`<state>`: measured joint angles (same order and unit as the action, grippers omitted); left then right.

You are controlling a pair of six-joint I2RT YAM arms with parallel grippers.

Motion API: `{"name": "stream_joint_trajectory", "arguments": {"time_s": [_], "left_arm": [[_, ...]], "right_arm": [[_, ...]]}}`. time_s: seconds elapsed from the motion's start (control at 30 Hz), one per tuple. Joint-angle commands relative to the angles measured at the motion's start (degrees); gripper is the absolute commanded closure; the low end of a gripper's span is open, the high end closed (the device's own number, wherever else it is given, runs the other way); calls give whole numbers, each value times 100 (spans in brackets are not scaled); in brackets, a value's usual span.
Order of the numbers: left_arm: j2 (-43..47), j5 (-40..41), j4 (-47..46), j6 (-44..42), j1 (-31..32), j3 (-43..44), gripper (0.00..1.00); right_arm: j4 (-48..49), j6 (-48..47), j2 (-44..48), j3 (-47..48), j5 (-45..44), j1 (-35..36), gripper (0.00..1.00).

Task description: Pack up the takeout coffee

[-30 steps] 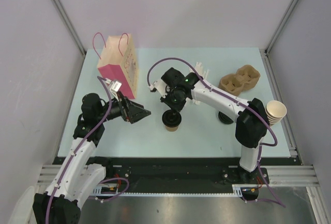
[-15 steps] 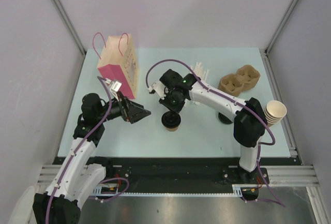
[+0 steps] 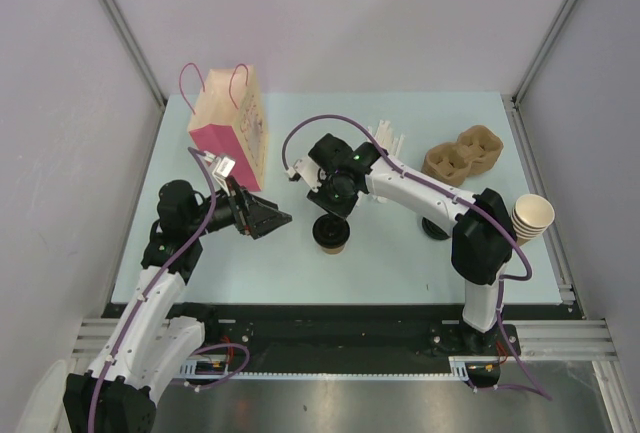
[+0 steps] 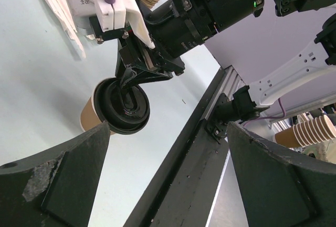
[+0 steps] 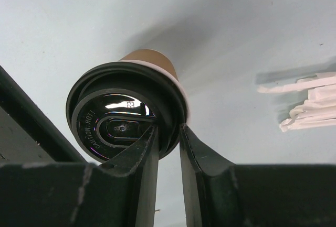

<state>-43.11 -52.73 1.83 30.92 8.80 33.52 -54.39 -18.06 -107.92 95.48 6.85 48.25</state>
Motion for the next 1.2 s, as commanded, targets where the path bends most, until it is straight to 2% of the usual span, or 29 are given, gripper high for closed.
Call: {"name": "stream_joint_trajectory", "arguments": {"time_s": [0.0,0.3,0.47,0.83,1.0,1.1,1.17], "left_arm": [[22,-27,-130,-77,-54,23,2],[-22,-27,-156,-86,-54,41,2],[-39,-36,-165,-86,-54,58,2],[-92,-79,-165,-103,-54,85,2],[-118,-97,-69,-322,-45,269,0],[-197,-184,151,-577,-27,462,0],[-276,-316,230,-726,8,585,1]], "right_arm": [[7,5,175,190,-105,0,73],[7,22,157,287,-88,-79,72],[-36,13,175,331,-18,-79,67],[-151,14,376,576,53,-105,63],[-212,-30,675,735,185,-333,53],[-186,13,956,726,544,-658,50],[-168,92,1167,674,1210,-1008,47]]}}
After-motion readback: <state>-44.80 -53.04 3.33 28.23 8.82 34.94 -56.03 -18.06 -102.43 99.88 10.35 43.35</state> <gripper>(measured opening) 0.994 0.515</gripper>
